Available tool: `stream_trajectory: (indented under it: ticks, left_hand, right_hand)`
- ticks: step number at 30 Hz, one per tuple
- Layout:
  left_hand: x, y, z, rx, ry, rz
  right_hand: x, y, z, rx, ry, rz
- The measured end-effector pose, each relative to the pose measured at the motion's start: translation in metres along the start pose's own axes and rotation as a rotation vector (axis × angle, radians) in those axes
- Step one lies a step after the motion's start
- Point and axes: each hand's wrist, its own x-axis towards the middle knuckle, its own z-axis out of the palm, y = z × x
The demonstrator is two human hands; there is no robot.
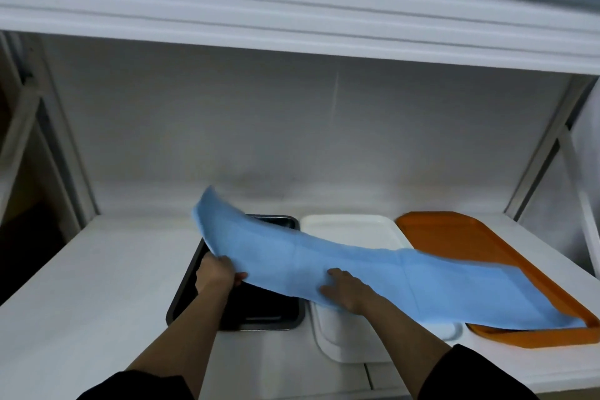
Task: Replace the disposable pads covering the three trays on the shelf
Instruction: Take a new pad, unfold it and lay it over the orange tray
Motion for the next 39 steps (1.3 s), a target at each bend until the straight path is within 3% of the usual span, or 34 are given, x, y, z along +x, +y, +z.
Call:
stream_trajectory:
  ticks: [6,10,16,25,34,39]
  left_hand:
    - [0.005,-0.014,0.000,-0.118,-0.025,-0.150]
    - [-0.006,-0.005,0.003,-0.026,0.064,-0.231]
    - [-0.025,0.023,0.031,0.171,0.030,-0.110]
    - [-0.046,0.047,0.109,0.508,-0.289,0.225]
    - [-0.055,0.050,0.162,0.895,-0.565,0.415]
    - [-0.052,0.057,0.172,1.076,-0.630,0.462]
  right_hand:
    - [-0.001,0.016,0.003,-0.029,-0.056,0.034]
    - [-0.004,0.023,-0.005,-0.072,-0.059,0.037]
    - [-0.007,0.041,-0.023,-0.064,0.008,0.090]
    - [0.015,0.089,-0.060,-0.250,0.149,0.204]
    - [0.044,0.140,-0.071,-0.518,0.196,0.113]
    - [0.063,0.156,-0.075,-0.616,0.199,0.067]
